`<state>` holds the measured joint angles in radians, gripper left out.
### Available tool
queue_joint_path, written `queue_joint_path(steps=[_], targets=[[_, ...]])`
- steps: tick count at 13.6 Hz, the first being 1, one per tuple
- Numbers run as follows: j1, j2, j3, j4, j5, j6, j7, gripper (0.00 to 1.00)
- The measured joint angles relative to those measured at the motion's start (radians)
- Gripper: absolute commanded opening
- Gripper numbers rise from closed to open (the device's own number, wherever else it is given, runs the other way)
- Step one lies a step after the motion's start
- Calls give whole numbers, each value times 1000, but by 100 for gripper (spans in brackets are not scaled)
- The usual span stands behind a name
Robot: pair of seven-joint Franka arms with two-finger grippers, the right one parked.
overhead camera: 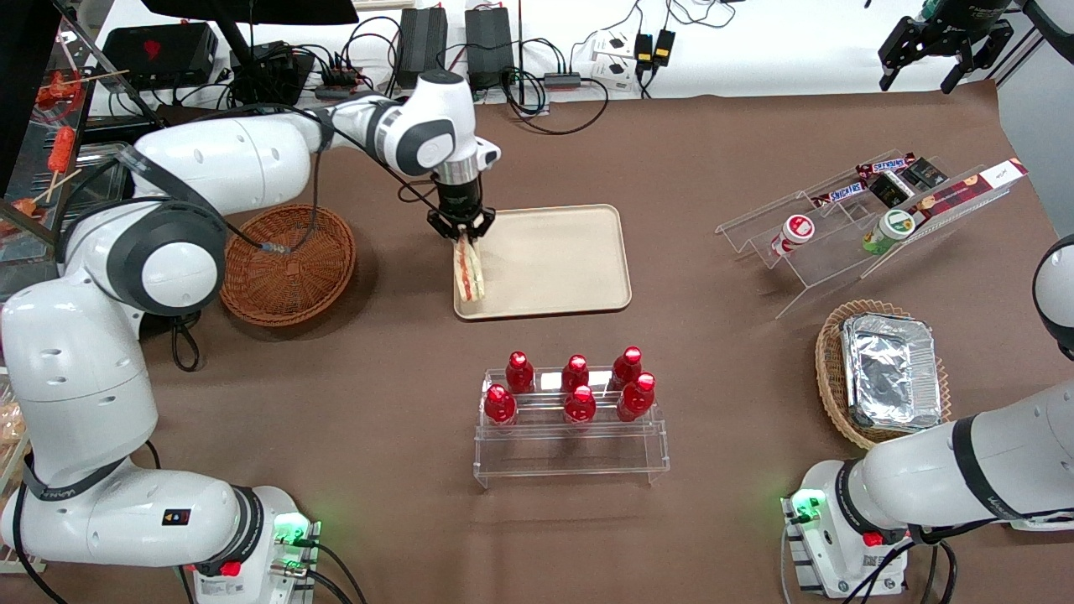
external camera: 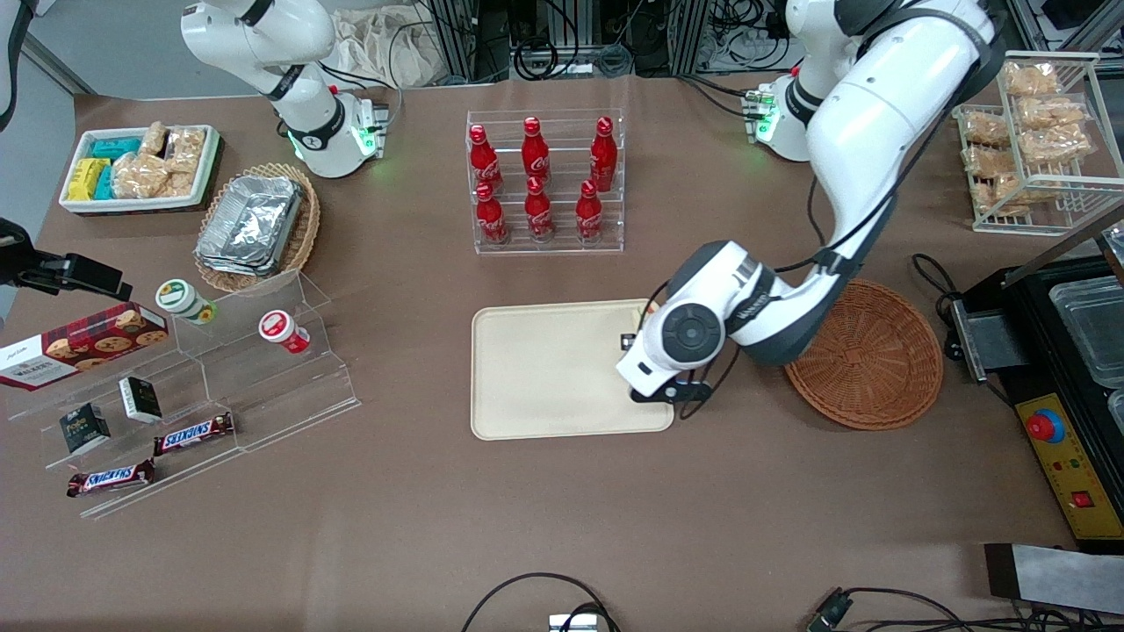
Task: Place sandwich from basket to tray
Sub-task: 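Carry the sandwich with the left gripper over the beige tray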
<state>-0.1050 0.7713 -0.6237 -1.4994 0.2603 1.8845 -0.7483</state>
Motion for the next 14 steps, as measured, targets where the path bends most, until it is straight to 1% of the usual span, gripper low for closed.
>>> queue_joint_path(steps=[1,2,10,12,14], targets=[[-10,9,1,1,3,0,-4,70],[-12,15,3,1,4,0,-6,100],[-9,21,10,43,4,-12,-12,100],[-7,-4,9,72,5,-41,-50,100],[-6,-73,26,89,6,-73,-126,100]])
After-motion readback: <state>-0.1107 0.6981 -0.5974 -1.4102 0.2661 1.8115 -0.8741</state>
